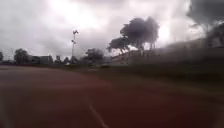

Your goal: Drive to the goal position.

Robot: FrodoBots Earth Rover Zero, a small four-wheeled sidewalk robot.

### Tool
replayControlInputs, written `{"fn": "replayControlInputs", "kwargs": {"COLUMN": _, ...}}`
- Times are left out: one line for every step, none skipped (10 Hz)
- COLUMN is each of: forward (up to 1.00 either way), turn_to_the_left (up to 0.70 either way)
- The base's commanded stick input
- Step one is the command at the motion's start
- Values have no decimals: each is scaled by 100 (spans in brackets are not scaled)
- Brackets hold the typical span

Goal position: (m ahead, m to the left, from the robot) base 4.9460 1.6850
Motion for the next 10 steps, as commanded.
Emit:
{"fn": "replayControlInputs", "kwargs": {"forward": 50, "turn_to_the_left": 0}}
{"fn": "replayControlInputs", "kwargs": {"forward": 50, "turn_to_the_left": 0}}
{"fn": "replayControlInputs", "kwargs": {"forward": 50, "turn_to_the_left": 0}}
{"fn": "replayControlInputs", "kwargs": {"forward": 50, "turn_to_the_left": 0}}
{"fn": "replayControlInputs", "kwargs": {"forward": 50, "turn_to_the_left": 0}}
{"fn": "replayControlInputs", "kwargs": {"forward": 50, "turn_to_the_left": 0}}
{"fn": "replayControlInputs", "kwargs": {"forward": 50, "turn_to_the_left": 0}}
{"fn": "replayControlInputs", "kwargs": {"forward": 50, "turn_to_the_left": 0}}
{"fn": "replayControlInputs", "kwargs": {"forward": 50, "turn_to_the_left": 0}}
{"fn": "replayControlInputs", "kwargs": {"forward": 50, "turn_to_the_left": 0}}
